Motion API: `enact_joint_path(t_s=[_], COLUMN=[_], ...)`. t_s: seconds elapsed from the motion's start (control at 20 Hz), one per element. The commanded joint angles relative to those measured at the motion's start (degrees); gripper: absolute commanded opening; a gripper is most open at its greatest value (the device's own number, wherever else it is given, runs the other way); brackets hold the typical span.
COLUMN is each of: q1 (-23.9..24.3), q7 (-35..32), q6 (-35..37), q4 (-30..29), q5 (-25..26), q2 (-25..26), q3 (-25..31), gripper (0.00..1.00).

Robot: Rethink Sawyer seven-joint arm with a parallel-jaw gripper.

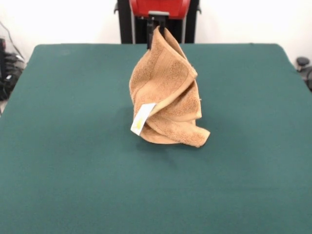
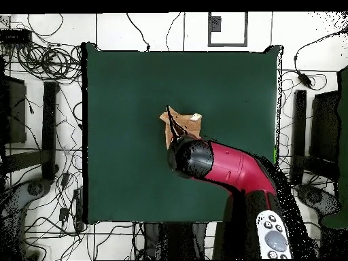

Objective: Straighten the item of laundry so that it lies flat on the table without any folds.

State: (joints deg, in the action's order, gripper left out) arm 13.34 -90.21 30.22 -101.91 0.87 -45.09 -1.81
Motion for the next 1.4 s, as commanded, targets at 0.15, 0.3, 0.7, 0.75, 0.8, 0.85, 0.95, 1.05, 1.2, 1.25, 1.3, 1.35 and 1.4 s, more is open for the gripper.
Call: enact_joint_path(t_s=[0.15, 0.3, 0.7, 0.75, 0.8, 0.85, 0.95, 1.05, 1.2, 1.25, 1.3, 1.35, 1.4], q1=[-3.14, -4.40, -6.49, -6.61, -6.78, -6.86, -6.91, -7.34, -7.67, -7.77, -7.89, -8.09, -8.29], q7=[-7.91, -8.48, -10.12, -10.31, -10.43, -10.47, -10.37, -10.62, -11.05, -11.19, -11.42, -11.57, -11.72], q6=[7.48, 9.03, 13.71, 14.10, 14.30, 14.65, 15.21, 16.12, 17.09, 17.19, 17.27, 17.52, 17.76], q4=[-4.30, -3.23, -0.63, -0.39, -0.19, 0.14, 0.27, 0.47, 0.81, 0.99, 0.89, 1.04, 1.18], q5=[-3.28, -2.89, -3.32, -3.52, -3.60, -3.65, -3.83, -3.85, -4.08, -4.07, -4.16, -4.12, -4.07], q2=[-0.01, -0.52, -1.48, -1.48, -1.54, -1.44, -1.56, -1.96, -2.30, -2.37, -2.53, -2.65, -2.77], q3=[6.26, 5.00, 3.42, 3.39, 3.33, 3.27, 3.24, 2.82, 2.59, 2.53, 2.46, 2.33, 2.19], gripper=[0.00, 0.00, 0.00, 0.00, 0.00, 0.00, 0.00, 0.00, 0.00, 0.00, 0.00, 0.00, 0.00])
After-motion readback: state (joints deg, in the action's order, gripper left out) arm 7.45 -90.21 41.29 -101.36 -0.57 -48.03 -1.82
